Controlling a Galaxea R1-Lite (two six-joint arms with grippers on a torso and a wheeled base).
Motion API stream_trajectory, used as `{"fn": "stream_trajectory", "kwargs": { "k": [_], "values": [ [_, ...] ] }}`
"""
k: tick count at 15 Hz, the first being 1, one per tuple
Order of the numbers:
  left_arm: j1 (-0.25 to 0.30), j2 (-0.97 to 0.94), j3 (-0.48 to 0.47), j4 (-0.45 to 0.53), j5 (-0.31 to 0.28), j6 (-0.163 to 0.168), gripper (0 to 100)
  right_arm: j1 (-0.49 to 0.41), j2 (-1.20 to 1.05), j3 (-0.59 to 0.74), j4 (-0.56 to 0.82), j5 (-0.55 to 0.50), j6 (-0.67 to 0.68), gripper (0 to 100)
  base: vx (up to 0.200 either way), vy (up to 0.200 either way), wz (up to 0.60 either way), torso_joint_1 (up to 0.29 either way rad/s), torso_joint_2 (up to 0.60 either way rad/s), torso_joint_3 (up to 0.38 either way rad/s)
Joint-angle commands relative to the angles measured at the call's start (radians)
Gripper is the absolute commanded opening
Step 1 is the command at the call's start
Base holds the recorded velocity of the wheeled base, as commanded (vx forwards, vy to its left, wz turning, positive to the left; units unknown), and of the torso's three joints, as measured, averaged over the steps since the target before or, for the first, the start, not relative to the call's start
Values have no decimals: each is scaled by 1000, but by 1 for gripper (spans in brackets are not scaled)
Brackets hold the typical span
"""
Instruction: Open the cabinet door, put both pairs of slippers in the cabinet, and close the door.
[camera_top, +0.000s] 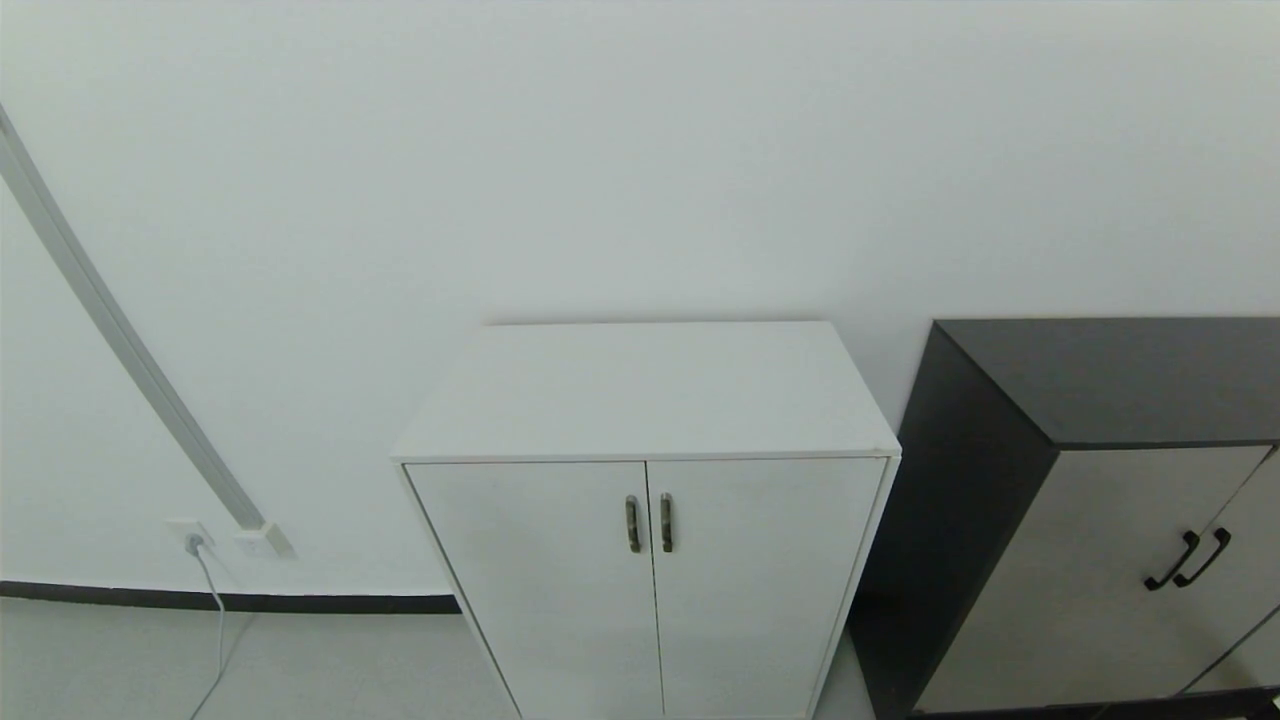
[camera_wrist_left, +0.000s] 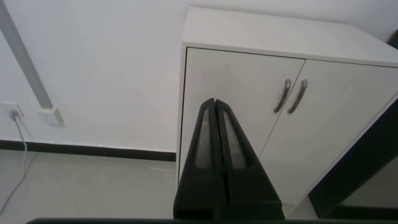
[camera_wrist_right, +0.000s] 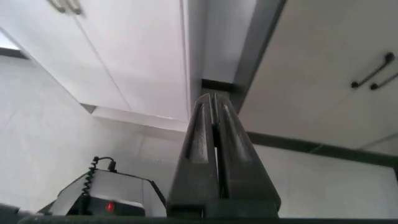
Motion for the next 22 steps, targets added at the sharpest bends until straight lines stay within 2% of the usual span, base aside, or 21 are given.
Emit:
{"fn": "stream_trajectory", "kwargs": {
  "k": [1,3,7,9,13,22],
  "values": [
    [1,1,0,1,0,0,0,34,-118,0,69,-1,2,0,0,0,0,0,0,0],
    [1,1,0,-1,0,0,0,71,-152,0,108,-8,12,0,0,0,0,0,0,0],
    [1,1,0,-1,0,-2,0,72,-153,0,109,-13,14,0,0,0,0,0,0,0],
    [1,1,0,-1,0,-2,0,40,-159,0,108,-68,26,0,0,0,0,0,0,0],
    [-1,1,0,-1,0,-2,0,-12,-237,0,108,-76,77,0,0,0,0,0,0,0],
    [1,1,0,1,0,-2,0,-17,-409,0,106,-79,106,0,0,0,0,0,0,0]
  ]
}}
